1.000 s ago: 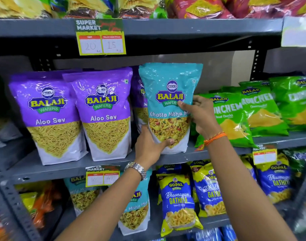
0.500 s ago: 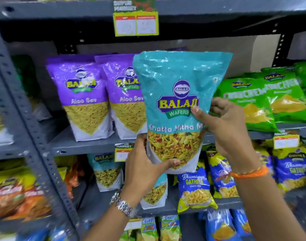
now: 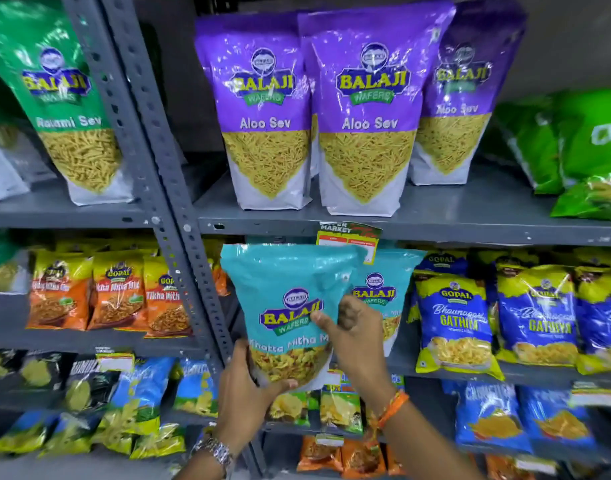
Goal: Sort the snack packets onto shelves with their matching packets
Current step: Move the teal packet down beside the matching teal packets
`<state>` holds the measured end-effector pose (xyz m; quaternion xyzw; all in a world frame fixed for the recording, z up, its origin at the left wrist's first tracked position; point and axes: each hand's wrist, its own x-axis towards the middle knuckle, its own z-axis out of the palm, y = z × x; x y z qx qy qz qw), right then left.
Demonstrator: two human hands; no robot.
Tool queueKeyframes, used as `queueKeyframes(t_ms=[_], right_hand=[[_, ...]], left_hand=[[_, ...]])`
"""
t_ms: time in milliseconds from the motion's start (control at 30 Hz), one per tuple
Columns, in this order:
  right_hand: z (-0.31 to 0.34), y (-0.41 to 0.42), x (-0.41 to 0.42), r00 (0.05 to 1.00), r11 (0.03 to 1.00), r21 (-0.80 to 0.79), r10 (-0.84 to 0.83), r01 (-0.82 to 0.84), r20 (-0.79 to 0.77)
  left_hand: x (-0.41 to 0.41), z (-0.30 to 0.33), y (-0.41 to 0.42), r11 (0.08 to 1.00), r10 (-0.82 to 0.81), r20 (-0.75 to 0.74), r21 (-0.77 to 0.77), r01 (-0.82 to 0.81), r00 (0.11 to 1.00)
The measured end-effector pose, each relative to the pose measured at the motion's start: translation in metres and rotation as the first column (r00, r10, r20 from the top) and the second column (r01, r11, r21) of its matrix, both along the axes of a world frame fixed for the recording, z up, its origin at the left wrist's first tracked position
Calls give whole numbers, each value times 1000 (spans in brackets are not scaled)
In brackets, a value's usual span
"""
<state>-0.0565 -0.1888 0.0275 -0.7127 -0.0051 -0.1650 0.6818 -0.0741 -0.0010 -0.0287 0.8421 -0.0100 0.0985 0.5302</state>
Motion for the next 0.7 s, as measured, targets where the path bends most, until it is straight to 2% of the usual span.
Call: queueKeyframes(t_ms=[100,267,333,500,567,700], right_hand=[[-40,17,15,992,999,-14,-42,41,-122],[-73,30,61,981,996,-2,-91,92,-169],[-77,32,79,988,999,6,-52,53,-149],[-72,39,119,989,995,4,-98,99,-111],[-70,42,129,990,992,53,-105,110,-95],[-75,46,142,992,994,48,-97,101,-74]], left_hand=[[17,-28,15,998,-30,-99,43,34,995],[58,-53,23,996,-77,-156,27,82,985],[77,-56,22,995,-94,-156,13,97,983],[122,-54,21,991,-127,-137,31,132,982],[138,-55,22,994,-97,-147,34,103,984],[156,-58,20,999,13,-188,44,-5,982]])
